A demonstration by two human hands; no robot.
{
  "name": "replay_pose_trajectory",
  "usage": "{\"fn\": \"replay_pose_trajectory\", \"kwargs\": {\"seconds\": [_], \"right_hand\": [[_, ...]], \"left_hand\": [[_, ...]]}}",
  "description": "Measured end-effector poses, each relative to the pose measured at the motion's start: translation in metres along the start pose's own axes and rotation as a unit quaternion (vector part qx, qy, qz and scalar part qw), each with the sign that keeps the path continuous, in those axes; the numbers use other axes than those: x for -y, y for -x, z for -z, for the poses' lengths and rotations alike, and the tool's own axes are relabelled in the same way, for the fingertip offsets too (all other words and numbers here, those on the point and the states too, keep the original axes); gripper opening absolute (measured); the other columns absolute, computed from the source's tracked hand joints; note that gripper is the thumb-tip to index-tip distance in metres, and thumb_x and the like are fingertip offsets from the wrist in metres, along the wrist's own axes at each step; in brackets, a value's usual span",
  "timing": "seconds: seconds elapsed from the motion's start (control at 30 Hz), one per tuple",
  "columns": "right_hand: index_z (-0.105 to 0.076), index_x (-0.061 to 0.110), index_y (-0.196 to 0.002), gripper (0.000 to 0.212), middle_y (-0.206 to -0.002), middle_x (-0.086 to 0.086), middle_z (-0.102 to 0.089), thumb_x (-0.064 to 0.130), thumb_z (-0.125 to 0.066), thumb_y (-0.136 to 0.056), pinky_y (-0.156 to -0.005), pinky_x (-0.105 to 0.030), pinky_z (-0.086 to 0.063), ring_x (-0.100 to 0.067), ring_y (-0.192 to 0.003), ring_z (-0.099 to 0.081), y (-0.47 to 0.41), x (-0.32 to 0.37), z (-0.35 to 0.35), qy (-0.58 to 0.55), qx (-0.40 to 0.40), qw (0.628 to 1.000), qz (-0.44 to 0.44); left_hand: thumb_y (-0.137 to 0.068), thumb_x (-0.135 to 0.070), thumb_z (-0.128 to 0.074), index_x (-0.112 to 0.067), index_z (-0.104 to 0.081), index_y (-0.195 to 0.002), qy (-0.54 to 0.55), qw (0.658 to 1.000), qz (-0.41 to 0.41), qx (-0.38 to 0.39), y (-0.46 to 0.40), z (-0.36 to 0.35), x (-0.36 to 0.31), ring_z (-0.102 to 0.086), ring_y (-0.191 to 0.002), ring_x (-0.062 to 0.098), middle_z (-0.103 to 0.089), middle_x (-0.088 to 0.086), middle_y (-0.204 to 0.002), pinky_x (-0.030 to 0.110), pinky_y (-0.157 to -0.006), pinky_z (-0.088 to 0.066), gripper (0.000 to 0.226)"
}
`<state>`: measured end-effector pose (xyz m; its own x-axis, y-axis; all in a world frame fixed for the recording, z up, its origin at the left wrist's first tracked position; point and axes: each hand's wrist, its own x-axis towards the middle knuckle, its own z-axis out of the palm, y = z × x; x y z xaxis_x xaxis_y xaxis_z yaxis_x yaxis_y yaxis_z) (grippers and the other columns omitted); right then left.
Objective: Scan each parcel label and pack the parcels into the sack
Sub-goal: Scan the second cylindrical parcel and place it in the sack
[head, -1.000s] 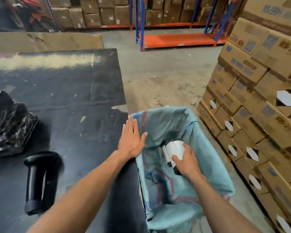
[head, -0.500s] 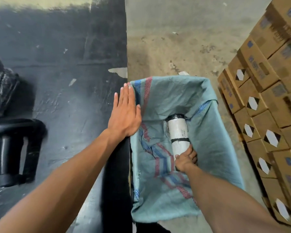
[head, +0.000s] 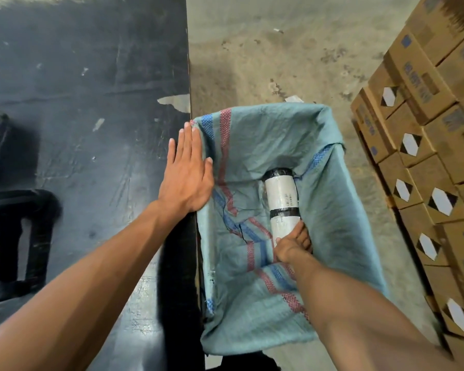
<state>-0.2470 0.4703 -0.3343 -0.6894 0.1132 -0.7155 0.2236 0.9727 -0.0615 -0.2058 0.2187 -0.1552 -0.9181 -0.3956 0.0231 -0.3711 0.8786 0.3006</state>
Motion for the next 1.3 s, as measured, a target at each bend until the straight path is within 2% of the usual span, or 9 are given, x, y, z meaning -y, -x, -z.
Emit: {"fn": "replay_pose_trajectory", "kwargs": {"seconds": [0.2, 0.37, 0.47, 0.57, 0.63, 0.73, 0.93, 1.1, 1.3], "right_hand": [[0.012, -0.002, -0.164, 0.105, -0.173, -0.021, 0.000, 0.049, -0.057, -0.103, -0.130, -0.049, -0.016, -0.037, -0.160, -0.008, 0.014, 0.022, 0.039, 0.027, 0.028, 0.999, 0.000], [0.001, 0.001, -0.167, 0.086, -0.174, -0.019, -0.004, 0.046, -0.045, -0.109, -0.132, -0.045, -0.010, -0.036, -0.162, -0.007, 0.051, 0.030, 0.071, 0.021, -0.054, 0.991, 0.121], [-0.015, 0.000, -0.165, 0.078, -0.172, -0.021, -0.018, 0.045, -0.046, -0.109, -0.129, -0.042, -0.018, -0.037, -0.158, -0.021, 0.083, 0.036, 0.093, -0.022, -0.128, 0.971, 0.200], [-0.030, -0.001, -0.161, 0.075, -0.164, -0.022, -0.035, 0.048, -0.049, -0.107, -0.121, -0.041, -0.028, -0.037, -0.150, -0.035, 0.114, 0.043, 0.116, -0.059, -0.184, 0.952, 0.238], [-0.032, 0.001, -0.161, 0.077, -0.164, -0.020, -0.037, 0.052, -0.050, -0.107, -0.120, -0.042, -0.032, -0.036, -0.150, -0.037, 0.134, 0.049, 0.131, -0.063, -0.206, 0.943, 0.253], [-0.033, 0.005, -0.162, 0.081, -0.164, -0.017, -0.038, 0.059, -0.051, -0.104, -0.118, -0.045, -0.036, -0.035, -0.150, -0.040, 0.168, 0.066, 0.147, -0.067, -0.232, 0.930, 0.275], [-0.041, 0.008, -0.158, 0.081, -0.161, -0.015, -0.045, 0.064, -0.054, -0.100, -0.115, -0.045, -0.040, -0.034, -0.147, -0.045, 0.245, 0.134, 0.140, -0.092, -0.253, 0.904, 0.331], [-0.049, 0.009, -0.152, 0.077, -0.155, -0.016, -0.051, 0.064, -0.055, -0.099, -0.123, -0.043, -0.028, -0.031, -0.147, -0.045, 0.314, 0.211, 0.109, -0.096, -0.251, 0.876, 0.400], [-0.041, 0.017, -0.157, 0.084, -0.160, -0.010, -0.045, 0.074, -0.050, -0.096, -0.111, -0.046, -0.044, -0.032, -0.144, -0.049, 0.387, 0.279, 0.044, -0.033, -0.192, 0.867, 0.459]], "left_hand": [[-0.107, -0.027, -0.029, -0.002, 0.003, -0.160, 0.014, 1.000, 0.002, 0.007, 0.000, 0.000, 0.001, 0.007, -0.156, 0.024, 0.008, 0.014, -0.169, 0.039, -0.126, 0.009, 0.067], [-0.106, -0.030, -0.031, -0.002, 0.003, -0.160, 0.037, 0.999, 0.000, 0.013, 0.003, 0.003, -0.002, 0.006, -0.156, 0.027, 0.007, 0.014, -0.169, 0.041, -0.126, 0.008, 0.070], [-0.105, -0.034, -0.039, -0.003, 0.001, -0.161, 0.075, 0.997, 0.006, 0.027, 0.005, 0.011, -0.003, 0.004, -0.156, 0.027, 0.005, 0.013, -0.169, 0.041, -0.126, 0.008, 0.075], [-0.100, -0.040, -0.050, 0.000, -0.025, -0.156, 0.112, 0.993, 0.001, 0.048, 0.007, 0.028, -0.001, -0.022, -0.151, 0.033, -0.028, 0.016, -0.162, 0.043, -0.124, -0.013, 0.073], [-0.094, -0.043, -0.058, -0.001, -0.052, -0.131, 0.101, 0.994, -0.009, 0.032, 0.008, 0.043, 0.003, -0.048, -0.127, 0.034, -0.056, 0.016, -0.133, 0.040, -0.109, -0.035, 0.056], [-0.091, -0.047, -0.060, -0.001, -0.059, -0.111, 0.033, 0.999, -0.032, 0.004, 0.014, 0.074, 0.019, -0.055, -0.108, 0.036, -0.060, 0.017, -0.113, 0.039, -0.093, -0.039, 0.050], [-0.092, -0.050, -0.055, 0.000, -0.056, -0.121, -0.069, 0.995, -0.048, -0.055, 0.034, 0.161, 0.093, -0.055, -0.110, 0.036, -0.059, 0.017, -0.116, 0.039, -0.096, -0.039, 0.058], [-0.093, -0.049, -0.055, 0.001, -0.055, -0.124, -0.088, 0.991, 0.005, -0.104, 0.057, 0.240, 0.183, -0.054, -0.114, 0.036, -0.058, 0.019, -0.121, 0.041, -0.100, -0.039, 0.058], [-0.098, -0.048, -0.050, 0.004, -0.054, -0.129, -0.069, 0.979, 0.113, -0.159, 0.084, 0.292, 0.289, -0.052, -0.120, 0.038, -0.057, 0.024, -0.130, 0.042, -0.102, -0.040, 0.061]]}}
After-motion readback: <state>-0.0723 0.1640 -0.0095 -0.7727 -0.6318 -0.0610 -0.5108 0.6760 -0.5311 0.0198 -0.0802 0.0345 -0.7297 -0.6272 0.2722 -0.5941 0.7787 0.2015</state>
